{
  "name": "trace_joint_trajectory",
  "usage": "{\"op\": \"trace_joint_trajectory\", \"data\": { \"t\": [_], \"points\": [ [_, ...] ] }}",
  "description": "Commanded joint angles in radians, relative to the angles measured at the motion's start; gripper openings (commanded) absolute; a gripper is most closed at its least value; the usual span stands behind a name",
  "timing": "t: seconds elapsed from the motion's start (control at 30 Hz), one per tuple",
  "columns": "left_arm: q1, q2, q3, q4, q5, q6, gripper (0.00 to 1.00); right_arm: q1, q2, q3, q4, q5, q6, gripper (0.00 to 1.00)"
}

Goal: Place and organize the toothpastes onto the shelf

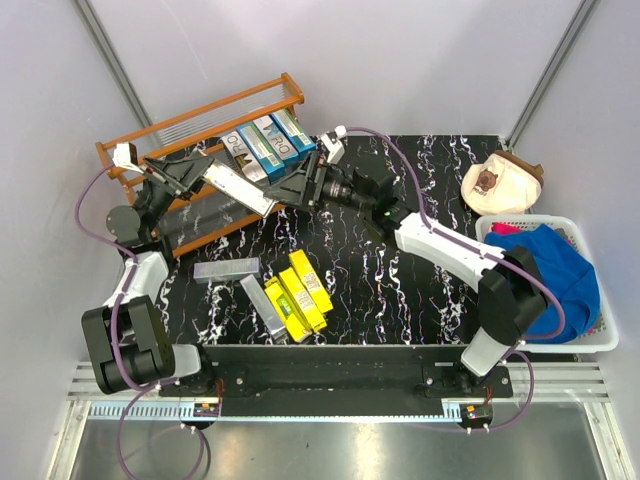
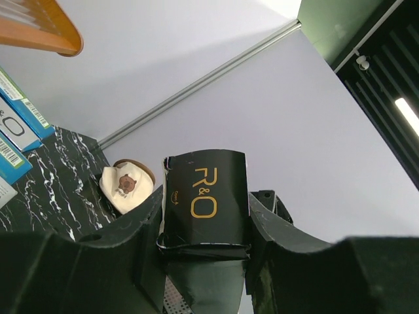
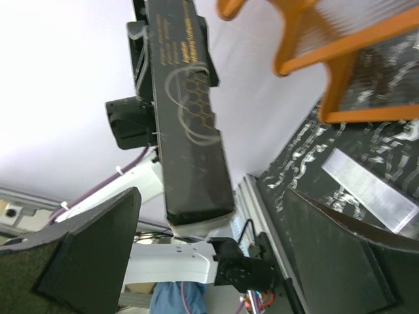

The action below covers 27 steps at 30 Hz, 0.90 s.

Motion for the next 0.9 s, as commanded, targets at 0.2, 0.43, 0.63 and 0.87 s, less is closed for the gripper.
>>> {"op": "trace_joint_trajectory", "data": {
  "t": [0.2, 0.43, 0.63, 0.87],
  "points": [
    [0.005, -0.050, -0.003, 0.010, -0.005, 0.036, 0.27, 0.033, 0.094, 0.119, 0.178, -0.117, 0.109, 0.79],
    [0.005, -0.036, -0.012, 0.021, -0.031, 0.026, 0.27, 0.045, 0.055, 0.086, 0.194, -0.137, 0.081, 0.76],
    [0.005, -0.041, -0.015, 0.013, -0.040, 0.035, 0.27, 0.045, 0.066, 0.081, 0.212, -0.154, 0.100, 0.56],
    [0.006, -0.045, -0.012, -0.013, -0.045, 0.053, 0.40, 0.045, 0.066, 0.076, 0.217, -0.160, 0.106, 0.36]
  ]
}}
